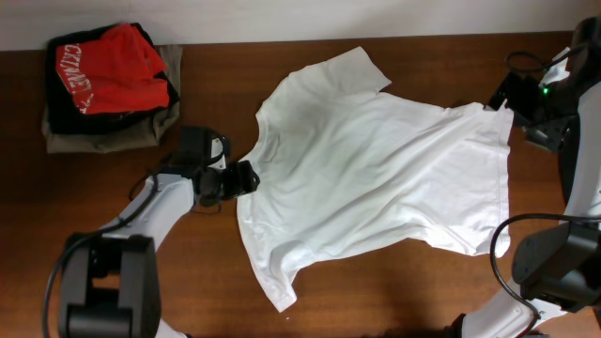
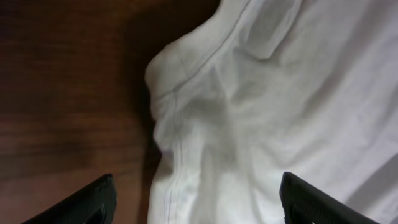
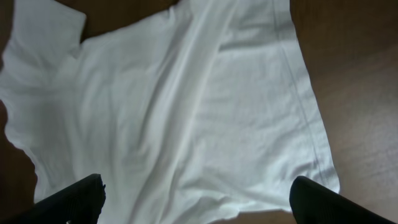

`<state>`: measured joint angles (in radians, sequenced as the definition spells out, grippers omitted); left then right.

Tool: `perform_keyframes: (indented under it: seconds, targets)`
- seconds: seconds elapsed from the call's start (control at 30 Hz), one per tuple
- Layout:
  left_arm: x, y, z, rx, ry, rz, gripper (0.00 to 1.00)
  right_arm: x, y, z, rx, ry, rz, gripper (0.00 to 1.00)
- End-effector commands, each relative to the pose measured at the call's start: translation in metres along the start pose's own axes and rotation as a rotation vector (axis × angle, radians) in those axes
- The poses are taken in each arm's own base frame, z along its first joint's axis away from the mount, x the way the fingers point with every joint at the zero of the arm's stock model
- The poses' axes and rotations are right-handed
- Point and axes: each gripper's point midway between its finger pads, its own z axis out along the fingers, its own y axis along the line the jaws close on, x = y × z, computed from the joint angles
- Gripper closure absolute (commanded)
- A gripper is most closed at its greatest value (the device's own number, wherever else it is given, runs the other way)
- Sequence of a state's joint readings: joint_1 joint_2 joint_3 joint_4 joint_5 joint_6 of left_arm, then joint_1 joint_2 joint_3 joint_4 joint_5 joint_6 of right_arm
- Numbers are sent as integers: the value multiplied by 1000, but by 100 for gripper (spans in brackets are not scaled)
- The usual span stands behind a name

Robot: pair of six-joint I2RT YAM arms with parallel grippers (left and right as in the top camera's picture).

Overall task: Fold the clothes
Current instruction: 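Grasp the shirt's right hem with the right gripper and spread it flat, then grasp the bottom hem corners with both grippers and fold upward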

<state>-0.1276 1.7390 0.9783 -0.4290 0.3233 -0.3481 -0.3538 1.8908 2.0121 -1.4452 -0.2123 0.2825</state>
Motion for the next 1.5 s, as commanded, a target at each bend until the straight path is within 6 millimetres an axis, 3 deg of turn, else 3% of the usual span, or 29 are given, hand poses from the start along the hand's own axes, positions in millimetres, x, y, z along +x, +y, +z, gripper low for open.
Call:
perform_keyframes:
  seconds: [0.0,0.03,0.17,0.23,0.33,0.43,0.5,0.67,0.73,0.77,0.8,0.83,0.87,1.1,1.27,1.37,1.47]
  targets:
    - [-4,-10,14,3,-16,79,17,7,1,0,-5,31,-4,1]
    - [-7,-14,17,11,-27,92,17,10,0,0,-2,42,-2,1]
    - [-8,-13,33,0,-32,107,35,21,-3,-1,10,85,-3,1]
    - [-9,-5,37,-40,-38,104,53,24,-4,-1,13,98,-14,1]
    - [-18,14,34,-140,-80,98,96,33,-8,2,27,138,-14,1]
    - [-27,43,26,-275,-122,72,100,46,-16,15,66,197,-10,1]
    - [-28,77,15,-376,-133,-42,100,66,-20,32,87,279,-7,1]
    - [-31,133,-7,-440,-132,-194,99,108,-41,76,132,428,21,1]
    - [-30,147,-12,-451,-135,-249,99,122,-48,91,140,466,40,1]
    - [-30,154,-15,-457,-137,-285,99,134,-54,102,153,495,62,2]
    - [-30,156,-16,-453,-137,-294,91,143,-57,108,153,517,68,1]
    - [-29,156,-16,-441,-135,-299,62,151,-60,114,152,539,74,1]
    - [-29,152,-14,-415,-129,-300,1,163,-63,120,153,569,83,1]
    - [-27,139,-9,-341,-105,-297,1,210,-80,132,167,640,101,1]
    - [-26,134,-7,-314,-95,-298,1,242,-89,152,149,684,122,4]
    - [-26,134,-7,-314,-94,-298,1,255,-93,163,133,687,127,29]
    - [-22,133,-6,-307,-75,-302,1,256,-94,165,140,680,150,59]
